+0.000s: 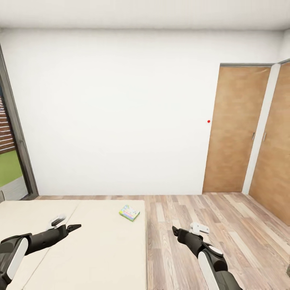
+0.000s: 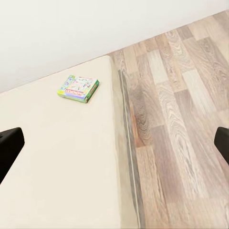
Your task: Put all the toys in the child's room - the three board games (two on the bed and one on the table), the two jigsaw puzzles on the table, and the tennis ball on the table - inside the toy box on the table in the child's room.
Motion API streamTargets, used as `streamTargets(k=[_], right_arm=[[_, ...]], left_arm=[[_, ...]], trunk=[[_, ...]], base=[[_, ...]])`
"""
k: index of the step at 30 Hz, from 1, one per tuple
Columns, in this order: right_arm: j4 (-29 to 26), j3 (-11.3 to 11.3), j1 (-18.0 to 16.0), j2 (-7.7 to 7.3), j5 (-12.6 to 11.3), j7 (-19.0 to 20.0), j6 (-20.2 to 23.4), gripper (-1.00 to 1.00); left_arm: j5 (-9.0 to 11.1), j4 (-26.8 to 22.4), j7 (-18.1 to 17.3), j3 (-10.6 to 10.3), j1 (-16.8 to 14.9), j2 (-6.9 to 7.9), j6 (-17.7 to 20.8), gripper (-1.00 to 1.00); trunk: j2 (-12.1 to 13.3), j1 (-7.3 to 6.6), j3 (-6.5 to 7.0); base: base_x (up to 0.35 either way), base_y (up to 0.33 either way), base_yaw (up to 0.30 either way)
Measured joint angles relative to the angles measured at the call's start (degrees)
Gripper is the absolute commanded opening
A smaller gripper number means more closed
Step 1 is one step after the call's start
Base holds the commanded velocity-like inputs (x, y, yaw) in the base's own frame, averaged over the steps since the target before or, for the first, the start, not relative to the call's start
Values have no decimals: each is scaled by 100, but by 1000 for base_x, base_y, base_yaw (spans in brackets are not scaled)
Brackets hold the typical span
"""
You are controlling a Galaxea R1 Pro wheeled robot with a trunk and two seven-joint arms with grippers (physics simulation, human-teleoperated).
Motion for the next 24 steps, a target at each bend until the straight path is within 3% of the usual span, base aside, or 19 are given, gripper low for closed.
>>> streamTargets(k=[24], right_arm=[[5, 17, -1, 8, 8, -10, -4, 100]], left_arm=[[-2, -1, 4, 1, 1, 1, 0, 100]], trunk=[[-1, -1, -126]], base=[[-29, 29, 26]])
